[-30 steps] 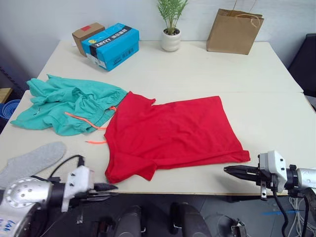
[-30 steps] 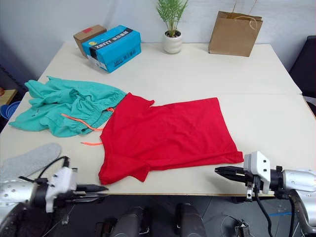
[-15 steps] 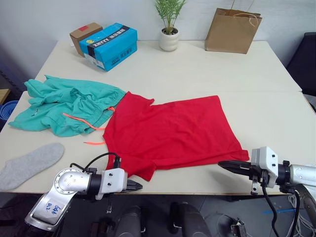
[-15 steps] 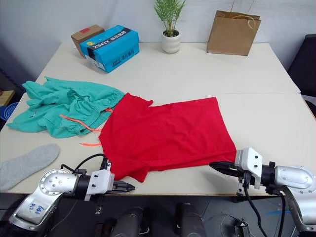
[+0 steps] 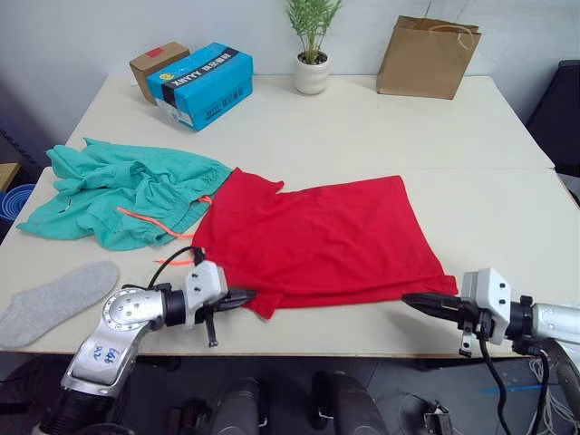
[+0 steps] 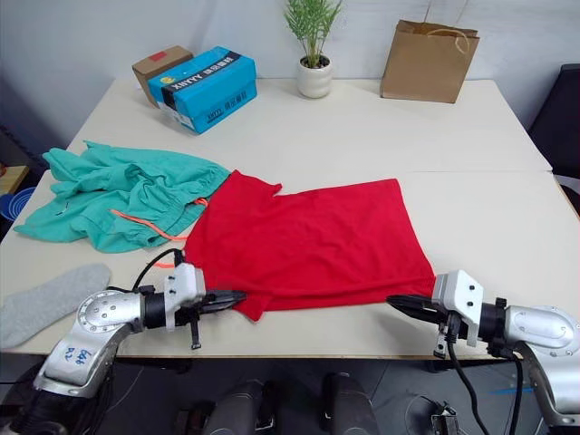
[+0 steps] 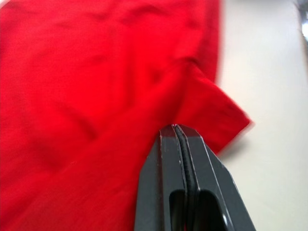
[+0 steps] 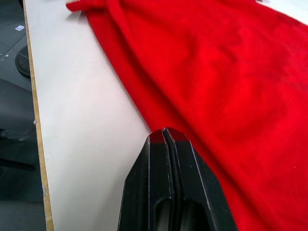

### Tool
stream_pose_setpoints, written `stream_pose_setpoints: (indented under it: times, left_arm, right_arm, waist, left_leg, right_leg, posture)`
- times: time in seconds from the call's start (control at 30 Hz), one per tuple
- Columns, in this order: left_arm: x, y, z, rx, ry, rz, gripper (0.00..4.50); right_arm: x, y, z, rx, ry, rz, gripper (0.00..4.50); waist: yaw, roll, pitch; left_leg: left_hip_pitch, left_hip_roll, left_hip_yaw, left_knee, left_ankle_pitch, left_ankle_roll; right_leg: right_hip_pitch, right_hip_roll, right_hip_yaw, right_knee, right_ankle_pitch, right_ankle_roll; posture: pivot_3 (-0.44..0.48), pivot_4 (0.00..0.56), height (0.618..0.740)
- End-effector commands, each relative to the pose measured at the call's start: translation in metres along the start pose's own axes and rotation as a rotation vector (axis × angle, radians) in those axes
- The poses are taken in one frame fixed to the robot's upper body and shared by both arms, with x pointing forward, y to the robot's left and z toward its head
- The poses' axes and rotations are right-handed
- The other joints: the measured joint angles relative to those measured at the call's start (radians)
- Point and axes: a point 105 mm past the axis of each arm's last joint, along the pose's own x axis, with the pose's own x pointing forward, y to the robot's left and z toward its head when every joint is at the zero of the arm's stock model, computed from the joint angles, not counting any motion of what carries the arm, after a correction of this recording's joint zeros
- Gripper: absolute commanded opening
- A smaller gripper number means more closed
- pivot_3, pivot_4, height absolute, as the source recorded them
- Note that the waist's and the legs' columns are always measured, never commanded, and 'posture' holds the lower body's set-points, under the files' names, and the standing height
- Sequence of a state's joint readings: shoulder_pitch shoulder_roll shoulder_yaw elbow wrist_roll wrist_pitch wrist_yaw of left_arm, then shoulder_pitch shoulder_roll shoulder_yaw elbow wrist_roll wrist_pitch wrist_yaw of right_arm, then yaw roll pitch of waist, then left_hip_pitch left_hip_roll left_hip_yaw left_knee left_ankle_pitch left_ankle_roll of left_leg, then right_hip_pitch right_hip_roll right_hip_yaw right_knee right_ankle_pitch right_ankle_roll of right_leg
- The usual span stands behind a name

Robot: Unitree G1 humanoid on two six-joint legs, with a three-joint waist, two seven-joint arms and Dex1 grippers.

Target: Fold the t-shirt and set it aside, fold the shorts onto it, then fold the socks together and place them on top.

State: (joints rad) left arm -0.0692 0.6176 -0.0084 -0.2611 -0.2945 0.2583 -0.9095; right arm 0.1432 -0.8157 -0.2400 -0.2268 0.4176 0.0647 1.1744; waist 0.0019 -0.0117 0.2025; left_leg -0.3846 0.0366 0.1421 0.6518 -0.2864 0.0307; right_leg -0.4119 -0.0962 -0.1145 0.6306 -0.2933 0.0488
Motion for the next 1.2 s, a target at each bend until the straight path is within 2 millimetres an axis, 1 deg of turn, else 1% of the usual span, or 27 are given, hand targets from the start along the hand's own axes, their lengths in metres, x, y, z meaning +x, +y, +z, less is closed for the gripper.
stream_pose_setpoints:
  times: [0.03, 0.13, 0.27, 0.33, 0.4, 0.47, 0.53, 0.63, 0.7, 0.77, 0.8, 0.9, 1.0, 1.1, 1.2]
  left_arm:
    - [-0.004, 0.011, 0.009, -0.04, -0.041, 0.063, 0.03]
    - [-0.003, 0.017, 0.009, -0.083, -0.05, 0.104, 0.03]
    - [0.001, 0.037, 0.011, -0.191, -0.083, 0.22, 0.03]
    - [0.0, 0.044, 0.02, -0.208, -0.129, 0.248, 0.03]
    - [-0.006, 0.045, 0.03, -0.194, -0.185, 0.239, 0.03]
    - [-0.018, 0.039, 0.039, -0.165, -0.228, 0.183, 0.03]
    - [-0.034, 0.029, 0.04, -0.127, -0.21, 0.115, 0.03]
    - [-0.05, 0.001, 0.023, -0.037, -0.046, -0.037, 0.03]
    - [-0.055, -0.01, 0.018, -0.032, -0.014, -0.08, 0.03]
    - [-0.058, -0.015, 0.016, -0.032, -0.014, -0.079, 0.03]
    - [-0.059, -0.018, 0.012, -0.029, -0.003, -0.081, 0.03]
    - [-0.063, -0.028, 0.002, -0.008, 0.024, -0.089, 0.03]
    - [-0.065, -0.036, -0.004, -0.007, 0.033, -0.095, 0.03]
    - [-0.07, -0.048, -0.01, -0.009, 0.073, -0.137, 0.03]
    - [-0.075, -0.053, -0.014, 0.016, 0.11, -0.149, 0.03]
  right_arm:
    - [-0.002, 0.0, 0.001, -0.018, -0.018, -0.007, 0.0]
    - [-0.001, 0.001, -0.001, -0.017, -0.021, -0.007, 0.0]
    - [0.004, 0.003, 0.002, -0.008, -0.053, 0.008, 0.0]
    - [0.016, 0.009, 0.006, -0.006, -0.067, 0.057, 0.0]
    - [0.027, 0.014, 0.01, -0.012, -0.079, 0.099, 0.0]
    - [0.039, 0.017, 0.016, -0.011, -0.097, 0.13, 0.0]
    - [0.049, 0.021, 0.021, -0.017, -0.106, 0.159, 0.0]
    - [0.059, 0.024, 0.022, -0.041, -0.104, 0.182, 0.0]
    - [0.068, 0.024, 0.022, -0.067, -0.107, 0.184, 0.0]
    - [0.079, 0.026, 0.024, -0.089, -0.115, 0.204, 0.0]
    - [0.085, 0.027, 0.026, -0.096, -0.121, 0.216, 0.0]
    - [0.103, 0.032, 0.034, -0.116, -0.142, 0.252, 0.0]
    - [0.115, 0.035, 0.038, -0.134, -0.148, 0.282, 0.0]
    - [0.12, 0.032, 0.041, -0.15, -0.152, 0.272, 0.0]
    - [0.115, 0.026, 0.042, -0.153, -0.152, 0.256, 0.0]
  waist:
    - [0.0, 0.0, 0.0]
    - [0.0, 0.0, 0.0]
    - [0.002, 0.0, 0.0]
    - [0.002, -0.001, 0.0]
    - [-0.004, -0.001, 0.0]
    - [-0.007, -0.001, 0.0]
    - [-0.009, -0.001, 0.0]
    - [-0.009, -0.002, 0.0]
    - [-0.004, -0.001, -0.001]
    - [0.001, -0.001, -0.001]
    - [0.002, -0.001, -0.001]
    - [-0.004, -0.002, -0.002]
    - [-0.006, -0.002, -0.002]
    - [-0.008, -0.002, -0.002]
    - [-0.005, -0.003, -0.002]
  left_leg:
    - [0.0, 0.0, 0.0, 0.0, 0.0, 0.0]
    - [0.0, 0.0, 0.0, 0.0, 0.002, -0.003]
    - [0.0, 0.0, 0.0, 0.001, 0.001, -0.003]
    - [0.0, 0.0, 0.0, 0.001, 0.001, -0.003]
    - [0.0, 0.0, 0.0, 0.001, 0.002, -0.003]
    - [0.0, 0.0, 0.0, 0.001, 0.003, -0.005]
    - [0.001, 0.001, 0.001, 0.001, 0.003, -0.007]
    - [0.001, 0.001, 0.001, 0.001, 0.003, -0.009]
    - [0.001, 0.001, 0.001, 0.0, 0.003, -0.009]
    - [0.0, 0.001, 0.001, 0.001, 0.002, -0.009]
    - [0.0, 0.001, 0.001, 0.001, -0.001, -0.011]
    - [0.0, 0.001, 0.001, 0.0, -0.003, -0.008]
    - [0.0, 0.002, 0.001, -0.001, 0.0, -0.006]
    - [0.0, 0.002, 0.001, -0.001, 0.0, -0.006]
    - [0.0, 0.002, 0.001, -0.001, -0.001, -0.005]
  right_leg:
    - [0.0, 0.0, 0.0, 0.0, 0.0, 0.0]
    - [0.0, 0.0, 0.0, 0.0, 0.0, 0.0]
    - [0.0, 0.0, 0.0, 0.0, 0.0, 0.0]
    - [0.001, 0.0, 0.0, 0.001, 0.0, 0.001]
    - [0.0, 0.0, 0.0, 0.001, 0.0, 0.001]
    - [0.0, 0.0, 0.0, 0.002, 0.0, 0.001]
    - [-0.001, 0.001, 0.001, 0.003, 0.0, 0.0]
    - [-0.001, 0.001, 0.001, 0.003, -0.001, -0.001]
    - [-0.002, 0.001, 0.001, 0.002, -0.001, -0.002]
    - [-0.001, 0.0, 0.001, 0.002, -0.001, -0.002]
    - [-0.001, 0.0, 0.001, 0.001, -0.001, -0.002]
    - [-0.001, 0.0, 0.001, 0.001, -0.001, -0.003]
    - [-0.002, 0.0, 0.001, 0.001, -0.001, -0.004]
    - [-0.002, 0.001, 0.0, 0.001, -0.002, -0.004]
    - [-0.002, 0.001, 0.0, 0.0, -0.002, -0.004]
  posture:
    - [0.0, 0.15, 0.74]
    - [0.0, 0.15, 0.74]
    - [0.0, 0.15, 0.74]
    - [0.0, 0.15, 0.74]
    - [0.0, 0.15, 0.74]
    - [0.0, 0.15, 0.74]
    - [0.0, 0.15, 0.74]
    - [0.0, 0.15, 0.74]
    - [0.0, 0.15, 0.74]
    - [0.0, 0.15, 0.74]
    - [0.0, 0.15, 0.74]
    - [0.0, 0.15, 0.74]
    - [0.0, 0.15, 0.74]
    - [0.0, 0.15, 0.74]
    - [0.0, 0.15, 0.74]
